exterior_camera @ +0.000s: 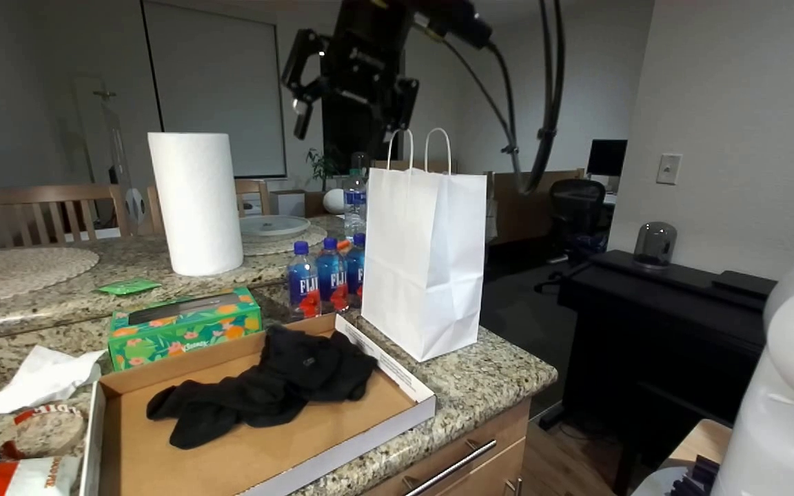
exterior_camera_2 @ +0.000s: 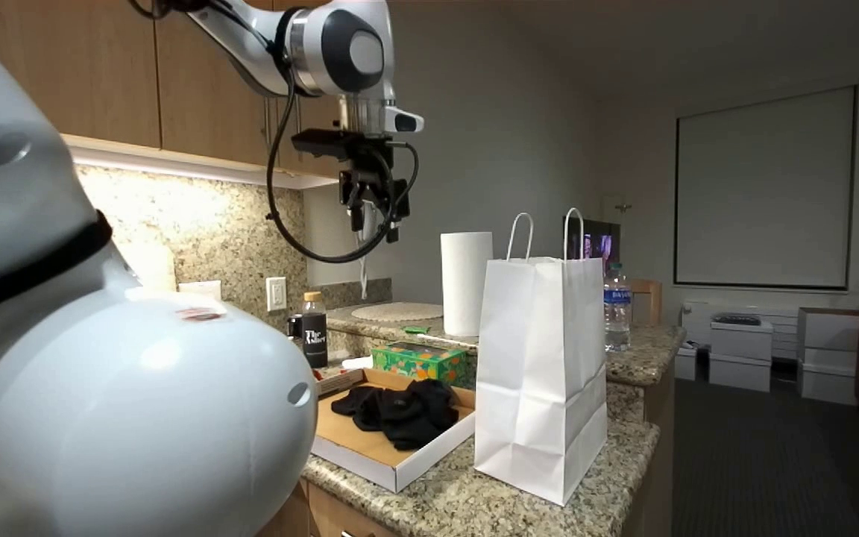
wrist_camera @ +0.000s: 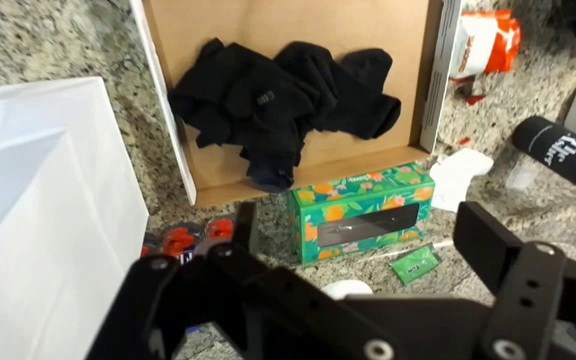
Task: Pick up all the socks from the cover box and put them in the paper bag
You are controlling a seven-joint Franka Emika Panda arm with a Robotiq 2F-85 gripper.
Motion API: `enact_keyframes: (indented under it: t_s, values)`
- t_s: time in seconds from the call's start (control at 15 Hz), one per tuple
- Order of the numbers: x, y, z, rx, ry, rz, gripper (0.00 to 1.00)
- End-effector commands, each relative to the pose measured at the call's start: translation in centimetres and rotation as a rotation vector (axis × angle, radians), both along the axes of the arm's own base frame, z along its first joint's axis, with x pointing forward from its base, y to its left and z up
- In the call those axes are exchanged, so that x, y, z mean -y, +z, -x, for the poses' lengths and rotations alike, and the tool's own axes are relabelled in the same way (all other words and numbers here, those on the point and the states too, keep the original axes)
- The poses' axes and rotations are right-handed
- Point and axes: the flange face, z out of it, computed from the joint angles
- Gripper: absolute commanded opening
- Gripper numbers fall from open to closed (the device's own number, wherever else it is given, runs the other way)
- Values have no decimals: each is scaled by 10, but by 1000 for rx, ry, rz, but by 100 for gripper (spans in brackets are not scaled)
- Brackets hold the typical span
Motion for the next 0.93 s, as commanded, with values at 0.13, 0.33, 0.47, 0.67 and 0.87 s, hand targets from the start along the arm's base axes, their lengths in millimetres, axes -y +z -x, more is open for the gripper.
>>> enact_keyframes:
  t_s: [0.13, 0.33, 0.47, 0.67, 0.87]
  values:
    - [-20, -36, -23, 23, -45, 48, 100]
    - [-22, -59, -30, -13, -57, 80, 100]
    - [-22, -59, -30, -12, -57, 80, 100]
    - [-22, -58, -30, -10, -57, 80, 100]
    - [-29, -78, -41, -34, -53, 105, 100]
